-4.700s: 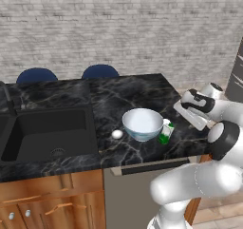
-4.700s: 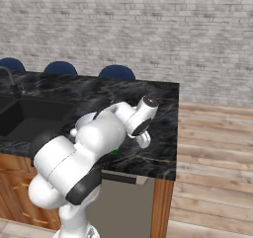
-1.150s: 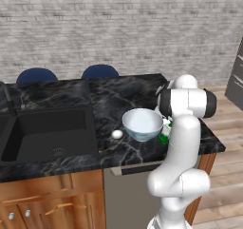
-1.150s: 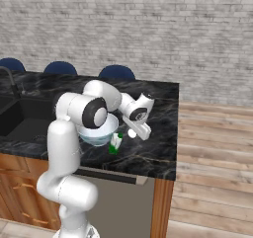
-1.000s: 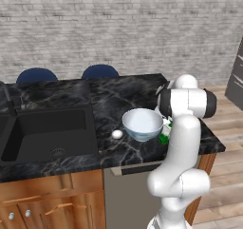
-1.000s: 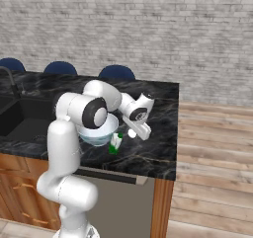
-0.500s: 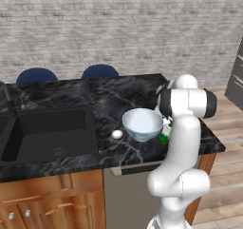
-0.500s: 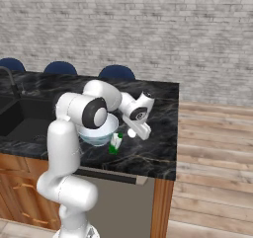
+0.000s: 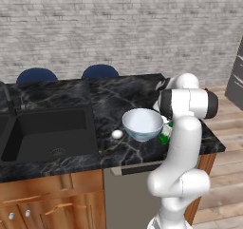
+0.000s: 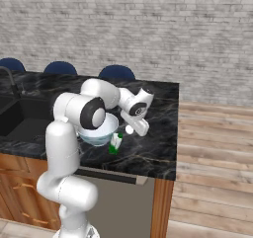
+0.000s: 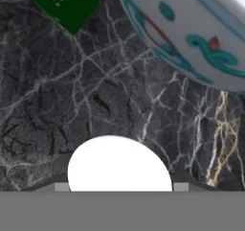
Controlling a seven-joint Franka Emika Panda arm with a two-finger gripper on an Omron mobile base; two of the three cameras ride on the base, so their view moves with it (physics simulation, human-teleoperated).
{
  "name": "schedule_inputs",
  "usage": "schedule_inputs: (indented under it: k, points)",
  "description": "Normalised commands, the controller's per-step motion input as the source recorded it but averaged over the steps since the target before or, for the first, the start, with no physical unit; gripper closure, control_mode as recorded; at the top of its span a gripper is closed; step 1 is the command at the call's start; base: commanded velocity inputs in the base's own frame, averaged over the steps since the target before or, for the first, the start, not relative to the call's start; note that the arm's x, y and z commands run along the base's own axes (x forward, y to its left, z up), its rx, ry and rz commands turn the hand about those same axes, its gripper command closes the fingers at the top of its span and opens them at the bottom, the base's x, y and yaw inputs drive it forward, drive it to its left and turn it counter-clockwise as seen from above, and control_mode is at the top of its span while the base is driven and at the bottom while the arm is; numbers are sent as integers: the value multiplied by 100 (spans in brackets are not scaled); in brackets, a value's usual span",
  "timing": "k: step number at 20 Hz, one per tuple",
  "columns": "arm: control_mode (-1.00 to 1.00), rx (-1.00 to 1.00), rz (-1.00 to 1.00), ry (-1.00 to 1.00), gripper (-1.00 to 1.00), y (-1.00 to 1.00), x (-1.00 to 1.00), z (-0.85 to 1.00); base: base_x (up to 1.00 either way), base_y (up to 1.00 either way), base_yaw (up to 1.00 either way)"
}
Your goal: Gather the eggs and milk located in the vicinity of the sink area and place them right next to the bowl.
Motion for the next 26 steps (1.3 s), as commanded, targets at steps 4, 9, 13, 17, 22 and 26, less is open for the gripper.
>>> schedule_inputs:
  k: [4, 9, 13, 17, 22, 26]
  points:
    - [-100, 0, 0, 6, 100, 15, -3, 0, 0, 0, 0]
    - [-100, 0, 0, 4, 100, 9, 0, 0, 0, 0, 0]
    - [-100, 0, 0, 6, 100, 11, -3, -1, 0, 0, 0]
    - [-100, 0, -1, 7, 100, 13, -6, -1, 0, 0, 0]
    - [-100, 0, -3, 10, 100, 9, -5, -2, 0, 0, 0]
    - [-100, 0, -5, 8, 100, 10, -10, -6, 0, 0, 0]
